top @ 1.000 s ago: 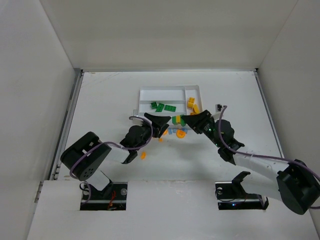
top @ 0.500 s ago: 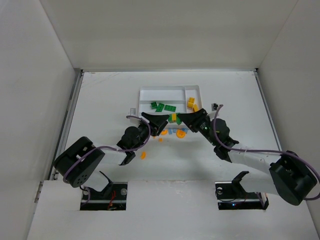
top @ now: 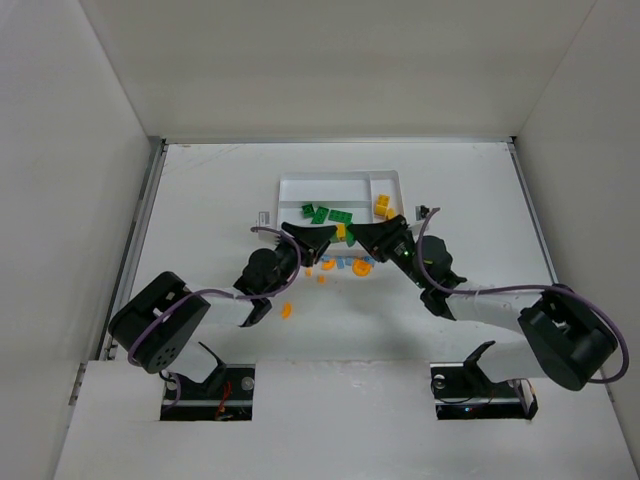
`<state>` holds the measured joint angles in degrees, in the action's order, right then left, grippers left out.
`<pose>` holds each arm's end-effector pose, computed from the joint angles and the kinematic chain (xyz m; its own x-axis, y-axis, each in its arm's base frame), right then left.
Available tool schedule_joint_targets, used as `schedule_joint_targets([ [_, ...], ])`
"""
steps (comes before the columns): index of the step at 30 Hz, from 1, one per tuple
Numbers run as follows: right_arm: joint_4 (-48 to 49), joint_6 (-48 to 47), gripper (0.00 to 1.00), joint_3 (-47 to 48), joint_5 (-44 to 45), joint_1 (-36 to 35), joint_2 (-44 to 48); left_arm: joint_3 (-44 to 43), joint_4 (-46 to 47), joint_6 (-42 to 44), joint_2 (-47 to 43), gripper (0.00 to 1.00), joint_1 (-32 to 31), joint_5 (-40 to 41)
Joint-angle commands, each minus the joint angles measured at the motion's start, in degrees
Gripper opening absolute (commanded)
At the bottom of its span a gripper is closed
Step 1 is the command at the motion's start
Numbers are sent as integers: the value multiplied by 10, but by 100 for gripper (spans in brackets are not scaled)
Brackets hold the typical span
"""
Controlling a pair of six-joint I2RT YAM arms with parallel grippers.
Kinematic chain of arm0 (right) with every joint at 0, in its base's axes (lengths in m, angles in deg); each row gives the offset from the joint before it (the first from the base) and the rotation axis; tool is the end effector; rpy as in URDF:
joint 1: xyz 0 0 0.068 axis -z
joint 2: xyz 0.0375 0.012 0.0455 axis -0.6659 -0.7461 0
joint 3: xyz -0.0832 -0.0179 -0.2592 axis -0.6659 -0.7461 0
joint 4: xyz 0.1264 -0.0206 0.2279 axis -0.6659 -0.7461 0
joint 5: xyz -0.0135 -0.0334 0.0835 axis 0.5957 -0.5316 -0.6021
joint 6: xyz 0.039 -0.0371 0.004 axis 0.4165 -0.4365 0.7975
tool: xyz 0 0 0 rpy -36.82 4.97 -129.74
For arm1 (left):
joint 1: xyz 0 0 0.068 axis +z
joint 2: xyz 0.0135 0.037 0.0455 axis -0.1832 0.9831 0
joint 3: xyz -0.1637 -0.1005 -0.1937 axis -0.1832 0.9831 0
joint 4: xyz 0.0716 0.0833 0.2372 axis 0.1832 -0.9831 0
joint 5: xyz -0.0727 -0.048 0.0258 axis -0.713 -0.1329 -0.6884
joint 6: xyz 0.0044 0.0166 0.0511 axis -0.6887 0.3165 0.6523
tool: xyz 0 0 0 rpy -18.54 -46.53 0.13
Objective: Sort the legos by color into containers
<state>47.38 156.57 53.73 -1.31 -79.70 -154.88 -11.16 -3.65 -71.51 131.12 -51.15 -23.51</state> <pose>0.2116 0.1640 0.2179 -0.5663 0.7582 -0.3232 -0.1817 0.2676 0.9462 0.2004 -0.1698 0.2021 -0.5842 -0.7930 -0.1729 0.2414 0.0337 -0.9698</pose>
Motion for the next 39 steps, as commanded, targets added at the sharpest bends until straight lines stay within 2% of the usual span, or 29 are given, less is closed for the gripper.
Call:
schedule_joint_targets([
  [1, 85, 27, 35, 16, -32, -7, -22, -15, 133, 6, -6, 27, 0, -6],
  [8, 116, 46, 34, -2, -44, 13, -32, 6, 131, 8, -25, 18, 29, -16],
  [15, 101, 36, 34, -29, -48, 49, 2, 40, 121, 11, -56, 17, 67, -39],
  [24, 81, 15, 34, -20, -59, 73, -15, 62, 113, 18, -68, 17, 102, -66],
  [26, 37, -18, 34, 11, -57, 76, -39, 66, 109, 31, -73, 17, 101, -65],
  [34, -279, -229, 35, 231, 14, 92, -163, 80, -2, 99, -129, 19, 87, -56],
  [39, -384, -308, 36, 343, 55, 93, -229, 86, -65, 142, -166, 19, 73, -43],
])
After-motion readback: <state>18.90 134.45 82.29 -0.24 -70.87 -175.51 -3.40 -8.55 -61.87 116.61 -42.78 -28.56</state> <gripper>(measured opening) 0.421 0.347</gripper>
